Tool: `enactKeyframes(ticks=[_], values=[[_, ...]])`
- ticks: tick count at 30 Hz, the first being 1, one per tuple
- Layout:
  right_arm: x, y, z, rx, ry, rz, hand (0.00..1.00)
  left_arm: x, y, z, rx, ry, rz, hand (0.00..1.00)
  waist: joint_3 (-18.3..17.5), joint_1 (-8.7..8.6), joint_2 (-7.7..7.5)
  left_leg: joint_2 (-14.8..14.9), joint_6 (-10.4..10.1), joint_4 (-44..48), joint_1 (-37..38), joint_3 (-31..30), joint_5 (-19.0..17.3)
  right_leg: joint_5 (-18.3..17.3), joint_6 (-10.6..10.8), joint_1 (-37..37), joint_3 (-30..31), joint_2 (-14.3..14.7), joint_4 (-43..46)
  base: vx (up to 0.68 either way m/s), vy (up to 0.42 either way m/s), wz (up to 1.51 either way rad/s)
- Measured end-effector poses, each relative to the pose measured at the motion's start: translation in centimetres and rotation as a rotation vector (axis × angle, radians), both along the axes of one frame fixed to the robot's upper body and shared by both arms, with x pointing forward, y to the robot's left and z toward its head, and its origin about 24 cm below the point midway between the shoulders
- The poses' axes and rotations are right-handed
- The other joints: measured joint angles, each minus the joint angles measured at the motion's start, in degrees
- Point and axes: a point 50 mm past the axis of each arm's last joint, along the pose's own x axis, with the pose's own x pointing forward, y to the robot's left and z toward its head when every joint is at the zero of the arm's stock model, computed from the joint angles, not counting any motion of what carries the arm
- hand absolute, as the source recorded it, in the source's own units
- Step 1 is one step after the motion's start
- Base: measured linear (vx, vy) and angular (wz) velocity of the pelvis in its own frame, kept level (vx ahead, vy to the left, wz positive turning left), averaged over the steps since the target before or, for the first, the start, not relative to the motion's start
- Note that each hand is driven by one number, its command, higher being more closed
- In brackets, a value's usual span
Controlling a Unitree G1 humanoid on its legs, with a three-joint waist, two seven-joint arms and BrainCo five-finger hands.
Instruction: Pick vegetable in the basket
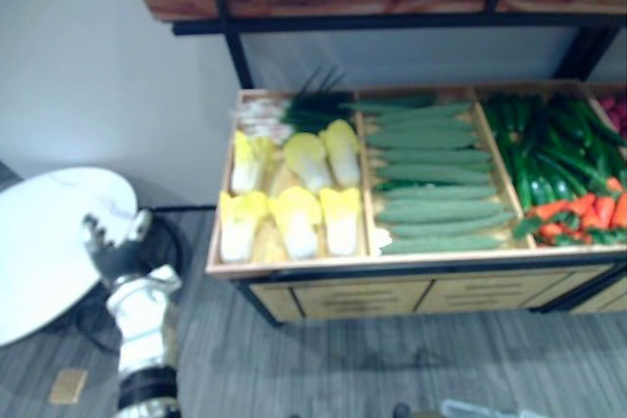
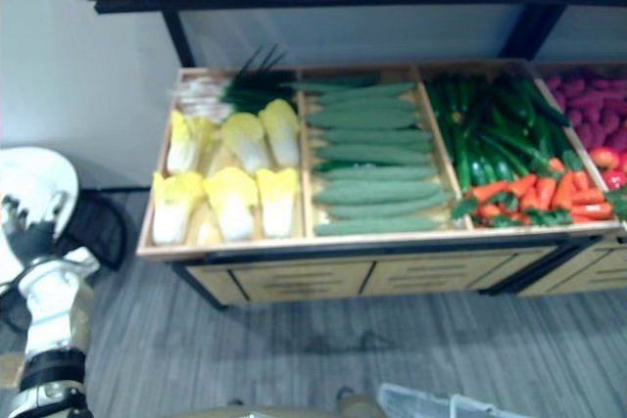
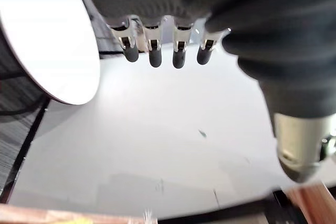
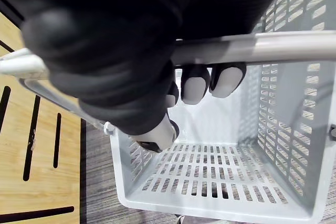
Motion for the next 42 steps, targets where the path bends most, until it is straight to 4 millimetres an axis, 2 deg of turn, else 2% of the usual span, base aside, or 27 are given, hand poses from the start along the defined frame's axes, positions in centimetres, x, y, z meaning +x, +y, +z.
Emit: enactKeyframes(ticks=[3,8,15,18,23,25,26,30,36,42], values=[[0.1,-0.6,0.2,-0.016,-0.012,-0.012,1.0,0.5,-2.4,-1.1,0.079,0.09,-0.106,0.0,-0.3,-1.2,0.7,0.0,0.0,0.0,0.0,0.0,0.0,0.2,0.0,0.1,0.0,0.1,-0.5,-0.04,-0.009,-0.01],[0.4,-0.7,0.3,-0.023,-0.026,-0.009,1.0,1.0,-5.7,-3.0,0.162,0.221,-0.255,0.0,-0.3,-2.5,0.95,0.1,0.0,0.0,0.0,0.1,0.0,0.9,0.0,0.6,0.1,0.4,-1.9,0.0,0.0,0.0],[0.7,-0.8,0.4,-0.027,-0.032,-0.009,1.0,1.3,-6.9,-3.7,0.244,0.302,-0.301,0.0,0.1,-2.89,1.49,0.1,0.0,0.0,-0.7,0.4,0.0,1.5,0.1,0.2,0.4,0.6,-2.8,0.01,-0.005,-0.03],[1.4,-0.9,0.4,-0.032,-0.048,-0.004,1.0,1.9,-7.3,-3.6,0.251,0.315,-0.313,0.0,1.7,-3.07,1.91,0.0,0.1,0.0,-1.2,0.5,0.0,1.6,0.1,-0.4,0.5,0.5,-2.6,0.0,0.0,0.0],[4.7,-1.3,1.0,-0.068,-0.132,0.012,1.0,4.0,-8.0,-1.9,0.261,0.259,-0.319,0.0,5.4,-4.15,3.43,-0.2,0.5,0.0,-4.3,1.9,0.5,1.6,0.2,-5.5,1.9,0.4,0.0,0.0,0.002,-0.13],[5.3,-1.4,1.1,-0.078,-0.151,0.013,1.0,4.8,-8.3,-1.4,0.264,0.244,-0.328,0.0,6.6,-4.46,3.76,-0.1,0.5,0.0,-4.3,2.1,0.5,1.6,0.2,-5.6,2.0,0.4,0.3,0.03,0.0,-0.1],[5.5,-1.5,1.2,-0.082,-0.155,0.013,1.0,5.3,-8.5,-1.0,0.267,0.239,-0.33,0.0,7.0,-4.98,3.72,-0.1,0.5,0.0,-4.6,2.6,0.5,1.6,0.2,-6.4,2.5,0.3,0.6,0.04,0.005,-0.23],[7.7,-1.5,1.7,-0.095,-0.219,0.023,1.0,6.6,-9.4,0.6,0.277,0.187,-0.341,0.0,8.8,-5.28,3.66,0.0,0.8,0.1,-6.9,6.1,0.7,1.5,0.2,-11.6,5.1,0.4,3.6,0.02,0.002,-0.32],[9.5,-1.3,2.2,-0.115,-0.273,0.025,1.0,8.3,-10.3,2.4,0.286,0.137,-0.333,0.0,12.1,-5.47,3.01,0.6,0.9,2.0,-9.1,9.6,0.6,1.2,-0.2,-16.1,7.4,0.6,6.7,-0.04,-0.016,-0.23],[10.2,-1.5,2.7,-0.125,-0.309,0.01,1.0,9.3,-10.3,3.2,0.28,0.127,-0.3,0.0,13.3,-5.16,2.81,0.7,1.1,2.7,-11.1,10.8,0.6,1.0,-0.3,-19.5,8.0,0.5,9.0,-0.02,-0.02,-0.07]])
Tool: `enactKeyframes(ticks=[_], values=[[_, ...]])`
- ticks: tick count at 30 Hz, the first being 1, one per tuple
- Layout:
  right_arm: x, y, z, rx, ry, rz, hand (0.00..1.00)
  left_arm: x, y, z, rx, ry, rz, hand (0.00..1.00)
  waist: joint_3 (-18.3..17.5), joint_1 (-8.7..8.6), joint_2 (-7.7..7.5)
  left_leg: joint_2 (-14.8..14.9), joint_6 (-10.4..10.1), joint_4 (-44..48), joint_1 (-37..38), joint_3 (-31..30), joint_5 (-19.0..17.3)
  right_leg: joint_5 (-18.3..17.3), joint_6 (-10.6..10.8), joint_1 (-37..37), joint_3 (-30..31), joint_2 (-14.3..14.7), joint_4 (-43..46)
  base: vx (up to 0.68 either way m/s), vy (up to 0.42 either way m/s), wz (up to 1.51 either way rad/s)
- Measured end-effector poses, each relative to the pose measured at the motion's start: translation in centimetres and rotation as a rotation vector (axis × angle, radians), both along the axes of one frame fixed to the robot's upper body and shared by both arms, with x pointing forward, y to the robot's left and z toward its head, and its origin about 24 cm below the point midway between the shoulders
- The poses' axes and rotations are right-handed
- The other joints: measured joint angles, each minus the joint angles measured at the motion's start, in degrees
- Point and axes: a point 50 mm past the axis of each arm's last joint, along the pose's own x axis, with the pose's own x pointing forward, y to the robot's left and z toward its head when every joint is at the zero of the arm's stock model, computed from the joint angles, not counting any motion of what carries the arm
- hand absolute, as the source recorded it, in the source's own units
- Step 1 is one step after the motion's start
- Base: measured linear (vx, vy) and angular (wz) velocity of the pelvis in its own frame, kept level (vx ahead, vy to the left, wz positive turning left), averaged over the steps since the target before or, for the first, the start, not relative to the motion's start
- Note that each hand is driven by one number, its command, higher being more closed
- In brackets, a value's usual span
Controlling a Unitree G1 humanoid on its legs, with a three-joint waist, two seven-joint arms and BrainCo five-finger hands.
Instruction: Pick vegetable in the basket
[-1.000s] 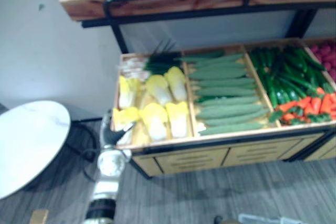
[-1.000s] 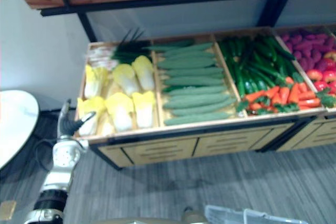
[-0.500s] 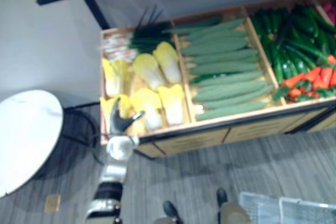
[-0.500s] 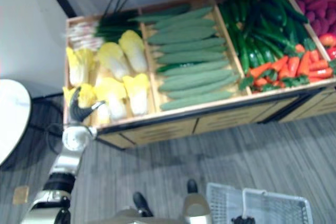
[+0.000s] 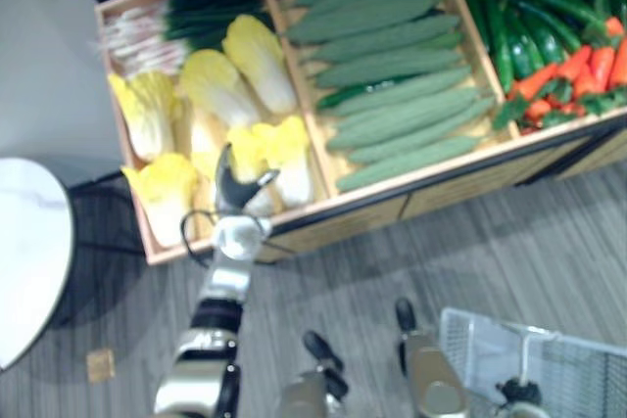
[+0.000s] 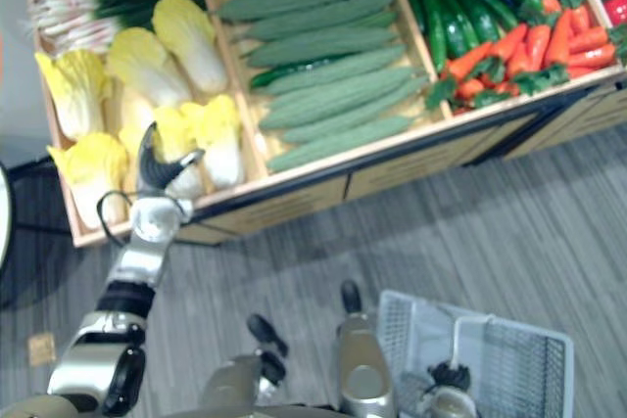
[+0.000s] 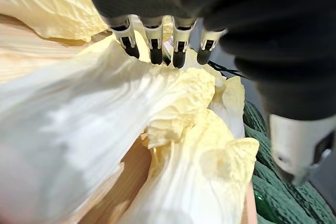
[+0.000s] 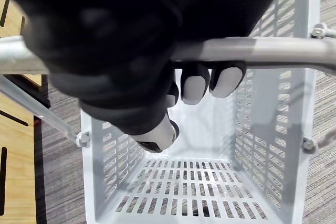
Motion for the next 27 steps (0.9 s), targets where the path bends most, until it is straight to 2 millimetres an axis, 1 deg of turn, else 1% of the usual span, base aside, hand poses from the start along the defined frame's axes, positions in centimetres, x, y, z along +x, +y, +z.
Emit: enactKeyframes(ticks=[5,7,9,13,15,17,18,19,22,25,27], values=[[0.7,0.3,0.2,0.0,-0.026,0.003,1.0,0.3,0.5,0.6,-0.026,-0.016,0.052,0.0,0.9,0.07,-0.36,0.0,0.1,0.4,-1.3,0.0,0.1,0.0,0.0,-1.4,-0.1,-0.3,0.7,0.0,-0.006,0.02],[1.0,0.6,0.4,-0.004,-0.037,0.02,1.0,0.4,0.7,0.8,-0.031,-0.023,0.07,0.0,1.1,0.39,-0.47,-0.1,0.2,0.6,-2.2,0.0,0.2,0.0,0.0,-2.4,-0.1,-0.4,1.1,0.0,-0.01,0.02],[1.2,1.0,0.3,0.001,-0.041,0.028,1.0,0.7,0.4,1.1,-0.037,-0.031,0.075,0.0,1.3,1.14,-0.61,0.0,0.3,0.8,-2.8,0.0,0.2,0.0,0.0,-3.0,-0.2,-0.5,1.2,0.02,-0.028,0.03],[1.9,1.5,0.5,-0.001,-0.061,0.064,1.0,0.8,0.6,1.4,-0.04,-0.041,0.091,0.0,2.0,1.31,-1.21,-0.1,0.3,0.8,-3.5,-0.2,0.2,0.0,0.0,-3.3,-0.7,-0.8,1.3,0.02,-0.022,0.07],[2.2,1.6,0.7,-0.006,-0.074,0.068,1.0,1.1,0.6,2.0,-0.032,-0.055,0.092,0.0,2.2,1.48,-1.37,-0.2,0.5,0.9,-5.0,-0.3,0.4,0.0,0.0,-4.8,-1.1,-1.2,1.7,0.01,-0.024,0.12],[2.7,1.9,0.9,-0.01,-0.084,0.09,1.0,1.5,1.0,2.5,0.003,-0.048,0.102,0.0,2.9,1.94,-1.92,-0.3,0.7,0.9,-6.3,-0.2,0.5,0.0,0.0,-6.2,-1.2,-1.4,2.1,0.02,-0.021,0.06],[2.9,1.9,0.9,-0.011,-0.091,0.087,1.0,1.7,1.3,2.6,-0.003,-0.042,0.116,0.0,3.0,2.45,-2.1,-0.3,0.9,0.9,-7.0,-0.2,0.7,0.0,0.0,-7.0,-1.2,-1.4,2.3,0.04,-0.031,0.03],[3.2,2.0,1.1,-0.013,-0.1,0.088,1.0,2.0,1.4,3.0,0.0,-0.047,0.119,1.0,3.5,2.62,-2.22,-0.3,0.9,0.9,-7.6,-0.1,0.7,0.0,0.0,-7.6,-1.3,-1.4,2.4,0.05,-0.032,0.03],[4.1,2.1,1.4,-0.017,-0.124,0.101,1.0,2.1,1.8,3.7,0.031,-0.064,0.13,1.0,3.6,2.63,-2.24,-0.3,0.9,0.9,-8.8,0.3,0.7,0.1,0.0,-8.8,-1.3,-1.6,2.4,0.06,-0.022,0.03],[5.1,2.3,1.8,-0.018,-0.15,0.114,1.0,2.4,2.8,4.7,0.042,-0.08,0.155,1.0,4.0,2.79,-2.37,-0.1,0.9,0.9,-9.1,1.5,0.8,0.1,0.1,-9.3,-1.3,-1.6,2.3,0.04,-0.013,0.0],[6.2,2.6,2.2,-0.008,-0.185,0.123,1.0,2.6,3.6,5.8,0.059,-0.097,0.157,1.0,4.0,2.84,-2.43,0.1,1.2,0.9,-10.2,3.5,0.9,0.4,0.4,-10.6,-1.2,-1.7,2.1,0.03,-0.022,0.03]])
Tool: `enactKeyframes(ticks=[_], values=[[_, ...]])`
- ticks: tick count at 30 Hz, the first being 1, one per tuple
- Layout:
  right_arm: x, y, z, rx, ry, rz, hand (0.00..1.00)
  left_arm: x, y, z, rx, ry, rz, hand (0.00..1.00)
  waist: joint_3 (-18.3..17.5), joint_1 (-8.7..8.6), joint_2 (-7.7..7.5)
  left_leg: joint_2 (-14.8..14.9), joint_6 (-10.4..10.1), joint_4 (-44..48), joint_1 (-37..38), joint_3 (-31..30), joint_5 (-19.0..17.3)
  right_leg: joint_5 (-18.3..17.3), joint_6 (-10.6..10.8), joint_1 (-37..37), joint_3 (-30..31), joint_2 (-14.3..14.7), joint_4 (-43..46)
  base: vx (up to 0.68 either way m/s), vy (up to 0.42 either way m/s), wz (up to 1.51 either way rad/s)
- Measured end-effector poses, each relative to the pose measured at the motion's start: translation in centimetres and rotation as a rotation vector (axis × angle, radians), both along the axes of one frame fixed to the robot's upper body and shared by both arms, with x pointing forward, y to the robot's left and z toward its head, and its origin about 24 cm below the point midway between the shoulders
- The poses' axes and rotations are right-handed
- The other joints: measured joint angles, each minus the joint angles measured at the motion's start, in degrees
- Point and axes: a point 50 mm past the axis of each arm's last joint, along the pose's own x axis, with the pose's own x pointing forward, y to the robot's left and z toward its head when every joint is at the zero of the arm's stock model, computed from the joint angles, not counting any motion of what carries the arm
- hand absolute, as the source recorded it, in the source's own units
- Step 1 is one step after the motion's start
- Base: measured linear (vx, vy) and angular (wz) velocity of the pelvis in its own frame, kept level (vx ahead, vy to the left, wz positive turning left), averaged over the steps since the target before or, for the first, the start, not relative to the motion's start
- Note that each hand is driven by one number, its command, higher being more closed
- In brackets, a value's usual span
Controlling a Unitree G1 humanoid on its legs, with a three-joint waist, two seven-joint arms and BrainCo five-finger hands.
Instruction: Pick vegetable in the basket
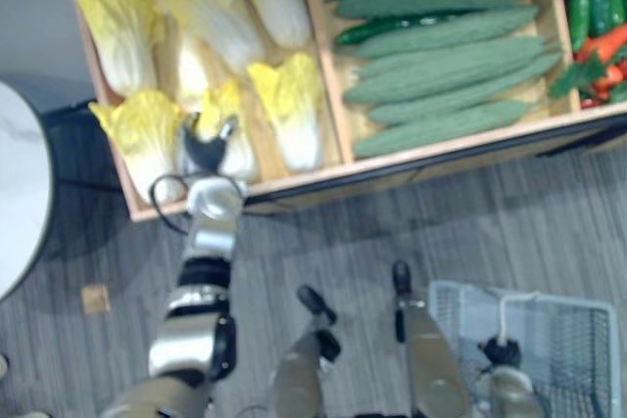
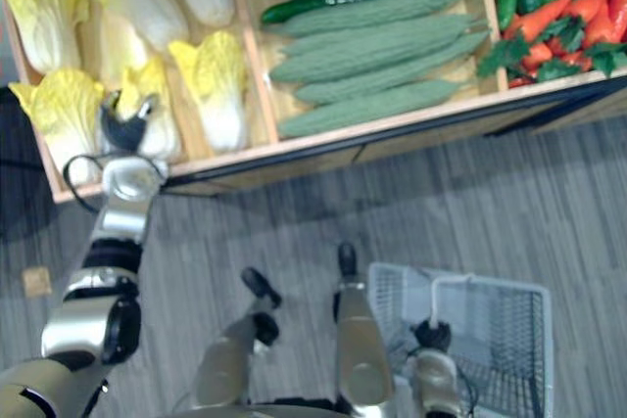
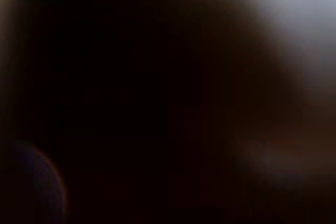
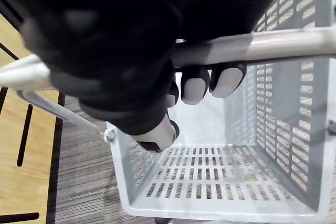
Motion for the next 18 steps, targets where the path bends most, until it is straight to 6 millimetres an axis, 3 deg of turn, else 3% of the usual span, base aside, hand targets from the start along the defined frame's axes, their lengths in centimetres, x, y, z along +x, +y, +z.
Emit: enactKeyframes(ticks=[3,10,18], values=[[1.2,0.2,0.6,0.005,-0.037,0.007,1.0,0.3,0.4,1.5,0.002,-0.03,0.001,1.0,0.2,0.2,-0.36,0.1,0.5,-0.1,-0.9,1.8,0.4,1.2,0.3,-0.9,0.3,-0.1,-1.1,0.01,-0.009,0.0],[1.5,0.2,0.7,0.005,-0.043,0.024,1.0,0.9,0.4,2.4,0.01,-0.024,-0.012,1.0,0.9,0.32,-1.61,0.1,0.5,0.0,0.8,2.4,0.5,3.1,0.6,2.1,0.5,-0.1,-4.4,0.01,-0.004,-0.03],[0.2,0.8,-0.2,0.043,-0.009,0.013,1.0,1.5,-3.6,2.7,0.121,-0.013,-0.141,1.0,0.5,-0.37,-3.53,0.2,0.6,-0.3,6.7,1.2,0.3,3.2,0.7,10.2,-1.2,-0.3,-7.2,0.07,-0.025,0.06]])
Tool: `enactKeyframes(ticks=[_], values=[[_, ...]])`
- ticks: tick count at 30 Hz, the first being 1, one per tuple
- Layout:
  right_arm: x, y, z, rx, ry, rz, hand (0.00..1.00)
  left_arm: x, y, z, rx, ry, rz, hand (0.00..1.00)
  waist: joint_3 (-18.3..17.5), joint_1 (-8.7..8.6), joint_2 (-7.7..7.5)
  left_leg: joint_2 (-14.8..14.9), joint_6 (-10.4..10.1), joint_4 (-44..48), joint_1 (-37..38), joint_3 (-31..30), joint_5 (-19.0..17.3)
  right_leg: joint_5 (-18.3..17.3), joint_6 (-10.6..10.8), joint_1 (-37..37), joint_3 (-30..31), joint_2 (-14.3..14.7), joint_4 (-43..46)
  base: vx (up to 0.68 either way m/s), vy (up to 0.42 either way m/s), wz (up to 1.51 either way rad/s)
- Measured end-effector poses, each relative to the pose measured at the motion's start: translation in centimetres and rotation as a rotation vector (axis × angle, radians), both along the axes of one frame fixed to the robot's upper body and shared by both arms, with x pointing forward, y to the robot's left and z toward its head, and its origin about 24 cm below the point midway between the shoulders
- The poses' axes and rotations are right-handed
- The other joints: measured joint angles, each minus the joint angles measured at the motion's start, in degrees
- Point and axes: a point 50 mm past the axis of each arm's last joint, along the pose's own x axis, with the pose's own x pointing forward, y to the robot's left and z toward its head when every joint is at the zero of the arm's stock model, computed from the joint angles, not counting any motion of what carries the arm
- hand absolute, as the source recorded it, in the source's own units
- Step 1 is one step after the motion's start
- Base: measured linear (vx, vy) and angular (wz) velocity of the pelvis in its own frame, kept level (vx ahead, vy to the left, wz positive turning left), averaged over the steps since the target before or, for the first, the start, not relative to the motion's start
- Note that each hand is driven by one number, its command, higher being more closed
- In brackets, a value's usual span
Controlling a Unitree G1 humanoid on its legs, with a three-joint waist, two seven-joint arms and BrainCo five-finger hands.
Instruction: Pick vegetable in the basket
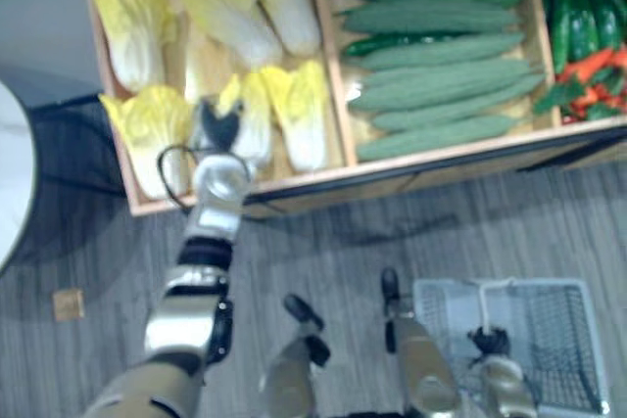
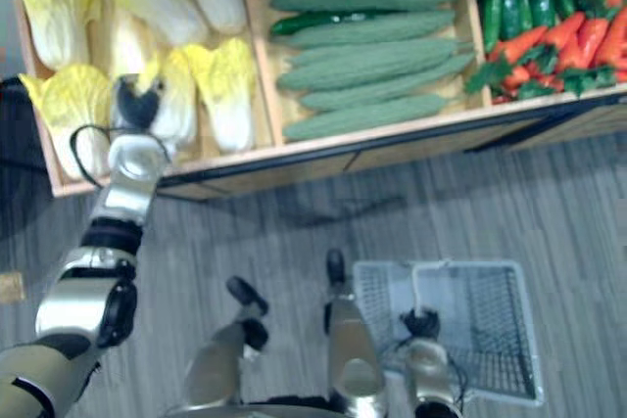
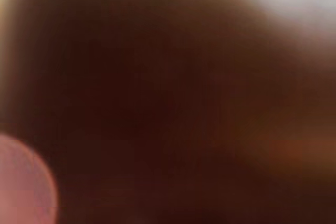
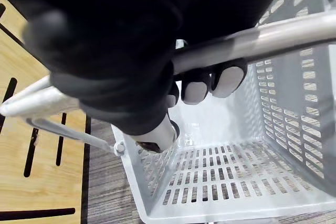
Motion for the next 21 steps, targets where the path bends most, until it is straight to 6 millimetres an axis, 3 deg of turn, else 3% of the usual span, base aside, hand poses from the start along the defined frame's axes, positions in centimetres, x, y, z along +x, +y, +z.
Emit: enactKeyframes(ticks=[4,5,7,9,10,11,12,14,16,21], values=[[-1.3,0.3,-1.2,0.026,0.071,-0.008,1.0,-1.3,0.0,-1.4,0.012,-0.007,-0.005,1.0,-0.8,-0.94,-0.23,-0.1,-0.6,0.3,5.0,0.0,-0.6,0.0,0.0,5.2,0.3,0.5,-1.5,0.08,-0.023,-0.18],[-1.9,0.4,-1.7,0.035,0.099,-0.007,1.0,-1.9,0.4,-2.2,0.012,-0.001,0.007,1.0,-2.3,-1.2,-0.29,0.4,-0.8,1.7,5.1,-0.1,-1.8,0.0,0.0,5.6,1.1,0.8,-2.0,0.06,-0.024,-0.3],[-2.3,0.3,-1.9,0.04,0.115,-0.006,1.0,-2.8,0.9,-2.7,0.007,-0.009,0.022,1.0,-3.6,-1.32,-0.44,1.1,-0.2,5.6,4.5,-4.7,-3.6,0.0,0.0,6.0,2.4,1.2,-2.0,0.07,-0.065,-0.35],[-2.8,-0.3,-2.0,0.027,0.128,-0.005,1.0,-4.6,1.8,-3.3,0.0,-0.04,0.053,1.0,-4.5,-1.31,-0.05,1.7,-0.3,12.4,3.4,-19.1,-7.8,0.0,0.1,7.6,4.9,1.3,-2.0,0.04,-0.027,-0.52],[-3.0,-0.7,-2.0,0.019,0.137,-0.008,1.0,-5.0,2.0,-3.6,-0.001,-0.039,0.062,1.0,-5.2,-1.16,0.5,1.6,-0.8,12.9,3.4,-23.2,-8.9,0.1,0.2,7.7,5.4,1.4,-2.0,0.0,0.08,-0.57],[-3.7,-1.5,-2.1,-0.001,0.156,-0.014,1.0,-5.4,2.3,-4.2,-0.003,-0.03,0.085,1.0,-6.9,-1.22,1.79,1.6,-2.7,12.7,3.9,-28.4,-10.6,0.3,0.4,7.7,6.0,2.1,-2.0,-0.01,0.103,-0.35],[-4.4,-2.3,-2.1,-0.009,0.167,-0.044,1.0,-5.6,2.5,-4.3,-0.001,-0.032,0.1,1.0,-8.3,-1.36,2.45,1.4,-3.4,11.7,4.5,-28.6,-11.7,0.6,1.0,7.8,6.0,2.3,-2.3,0.0,0.069,-0.19],[-5.8,-2.7,-2.3,-0.009,0.191,-0.075,1.0,-5.8,2.4,-3.8,0.009,-0.057,0.099,1.0,-10.6,-1.46,2.36,0.5,-4.2,9.3,5.1,-28.5,-12.3,1.4,1.9,8.0,5.9,1.5,-3.6,-0.06,0.108,0.06],[-7.1,-3.0,-2.5,-0.012,0.209,-0.095,1.0,-6.9,2.5,-3.4,0.054,-0.095,0.107,1.0,-12.0,-1.28,1.33,-1.3,-4.0,7.4,6.7,-27.8,-12.0,2.6,2.5,9.2,6.4,0.0,-5.7,-0.07,0.121,-0.05],[-8.5,-3.7,-2.2,-0.031,0.214,-0.127,1.0,-7.9,1.0,-1.9,0.13,-0.182,0.076,1.0,-13.5,-1.54,0.97,-4.0,-3.3,6.6,7.1,-26.5,-11.8,3.8,3.6,8.6,8.7,-2.4,-6.8,-0.05,0.077,-0.16]])
